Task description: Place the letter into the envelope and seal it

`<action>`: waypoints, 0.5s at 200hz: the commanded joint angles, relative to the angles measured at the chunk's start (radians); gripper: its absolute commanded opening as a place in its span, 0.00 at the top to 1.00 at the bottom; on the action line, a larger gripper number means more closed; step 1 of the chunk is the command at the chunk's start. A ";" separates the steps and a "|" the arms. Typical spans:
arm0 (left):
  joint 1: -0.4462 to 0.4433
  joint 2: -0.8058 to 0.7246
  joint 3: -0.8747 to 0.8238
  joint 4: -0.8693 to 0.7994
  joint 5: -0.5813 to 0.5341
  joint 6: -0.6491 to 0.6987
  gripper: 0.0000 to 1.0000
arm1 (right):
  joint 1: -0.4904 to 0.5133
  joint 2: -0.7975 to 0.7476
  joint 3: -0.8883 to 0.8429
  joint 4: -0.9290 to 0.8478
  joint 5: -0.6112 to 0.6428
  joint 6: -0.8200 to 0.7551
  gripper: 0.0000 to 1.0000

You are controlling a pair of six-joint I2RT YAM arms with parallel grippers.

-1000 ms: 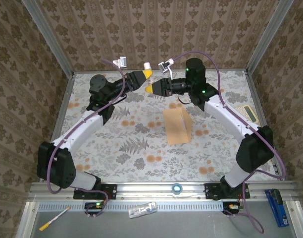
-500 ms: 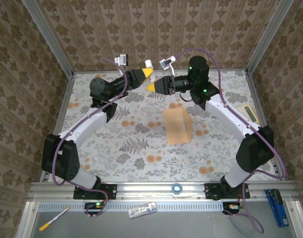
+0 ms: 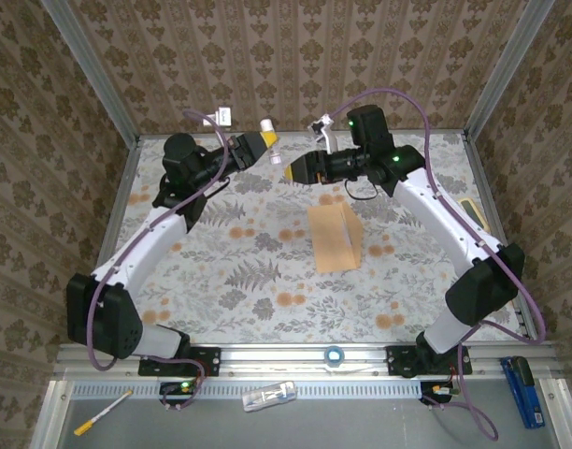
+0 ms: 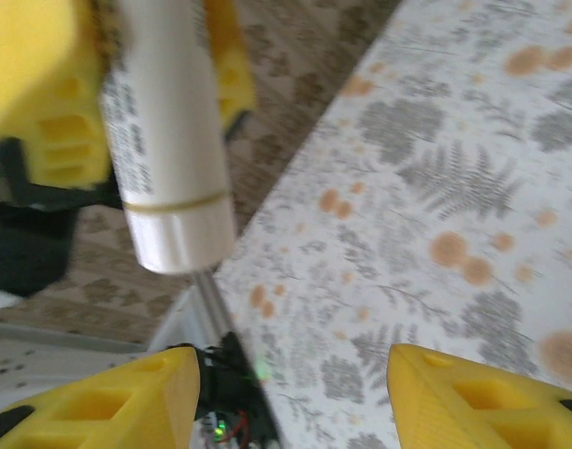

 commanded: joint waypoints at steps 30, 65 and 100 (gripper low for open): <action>-0.055 -0.060 0.075 -0.358 -0.256 0.195 1.00 | 0.081 0.016 0.069 -0.144 0.301 -0.082 0.43; -0.102 -0.063 0.068 -0.380 -0.300 0.197 1.00 | 0.119 0.042 0.078 -0.075 0.297 -0.059 0.44; -0.105 -0.068 0.053 -0.353 -0.295 0.178 1.00 | 0.131 0.078 0.101 -0.058 0.278 -0.037 0.46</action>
